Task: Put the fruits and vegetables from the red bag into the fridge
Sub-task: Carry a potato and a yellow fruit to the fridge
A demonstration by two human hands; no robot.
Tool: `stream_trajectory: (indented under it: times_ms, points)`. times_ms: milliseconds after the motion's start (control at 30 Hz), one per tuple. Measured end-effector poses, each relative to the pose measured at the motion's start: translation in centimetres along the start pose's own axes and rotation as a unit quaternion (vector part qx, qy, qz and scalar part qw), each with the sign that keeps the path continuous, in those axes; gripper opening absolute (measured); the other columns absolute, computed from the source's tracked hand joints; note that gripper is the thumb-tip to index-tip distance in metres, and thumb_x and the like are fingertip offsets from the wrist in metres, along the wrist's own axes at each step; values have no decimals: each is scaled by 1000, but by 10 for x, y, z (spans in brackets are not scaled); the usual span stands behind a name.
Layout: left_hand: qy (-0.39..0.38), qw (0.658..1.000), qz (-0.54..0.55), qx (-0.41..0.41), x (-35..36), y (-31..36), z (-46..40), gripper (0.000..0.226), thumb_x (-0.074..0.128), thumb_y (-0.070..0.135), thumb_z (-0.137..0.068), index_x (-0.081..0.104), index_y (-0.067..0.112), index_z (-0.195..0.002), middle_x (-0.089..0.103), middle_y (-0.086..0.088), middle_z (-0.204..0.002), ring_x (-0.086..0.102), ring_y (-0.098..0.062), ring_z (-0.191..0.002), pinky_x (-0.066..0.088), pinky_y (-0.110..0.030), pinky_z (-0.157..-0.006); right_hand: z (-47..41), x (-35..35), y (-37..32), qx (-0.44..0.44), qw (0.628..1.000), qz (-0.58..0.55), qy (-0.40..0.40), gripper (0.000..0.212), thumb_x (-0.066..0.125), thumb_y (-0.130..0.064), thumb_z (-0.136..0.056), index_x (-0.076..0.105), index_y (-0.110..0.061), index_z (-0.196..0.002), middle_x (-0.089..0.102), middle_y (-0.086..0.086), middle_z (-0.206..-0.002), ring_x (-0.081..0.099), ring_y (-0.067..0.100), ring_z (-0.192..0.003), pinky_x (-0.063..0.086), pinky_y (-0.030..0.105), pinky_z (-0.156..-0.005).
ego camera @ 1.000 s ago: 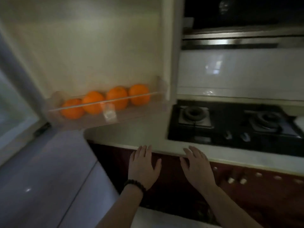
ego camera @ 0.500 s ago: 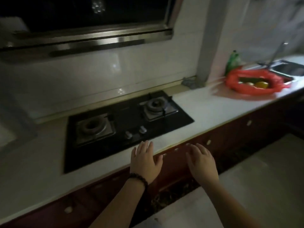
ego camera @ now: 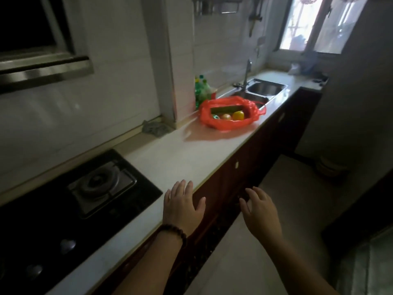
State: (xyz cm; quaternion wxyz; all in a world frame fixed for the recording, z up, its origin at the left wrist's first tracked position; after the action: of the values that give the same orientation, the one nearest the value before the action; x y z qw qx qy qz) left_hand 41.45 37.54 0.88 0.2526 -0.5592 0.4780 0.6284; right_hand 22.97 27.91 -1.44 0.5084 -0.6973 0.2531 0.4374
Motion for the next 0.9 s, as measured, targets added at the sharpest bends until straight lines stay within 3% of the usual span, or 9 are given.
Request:
stream_trajectory:
  times_ms: [567, 900]
  points:
    - [-16, 997, 31, 76, 70, 73, -353, 64, 35, 52, -93, 26, 18, -146, 28, -4, -153, 19, -19, -142, 16, -37, -116, -317, 15, 57, 53, 998, -26, 2, 50, 48, -38, -94, 41, -20, -140, 34, 3, -149, 27, 18, -139, 32, 37, -112]
    - [-9, 999, 42, 30, 104, 92, -511, 63, 38, 52, -92, 32, 17, -144, 35, -4, -149, 26, -19, -139, 23, -38, -115, -481, 30, 104, 47, 998, -38, -29, 47, 52, -34, -93, 45, -19, -136, 39, 1, -144, 36, 17, -132, 37, 33, -106]
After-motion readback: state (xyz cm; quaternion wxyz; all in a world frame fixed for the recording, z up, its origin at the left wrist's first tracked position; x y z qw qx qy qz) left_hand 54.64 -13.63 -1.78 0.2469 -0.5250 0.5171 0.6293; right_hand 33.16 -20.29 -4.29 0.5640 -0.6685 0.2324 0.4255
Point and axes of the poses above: each hand's wrist, its own z-axis away from the middle knuckle, its own x-axis out of the palm, y = z × x, the point moved 1 cm from there along -z, towards the middle knuckle
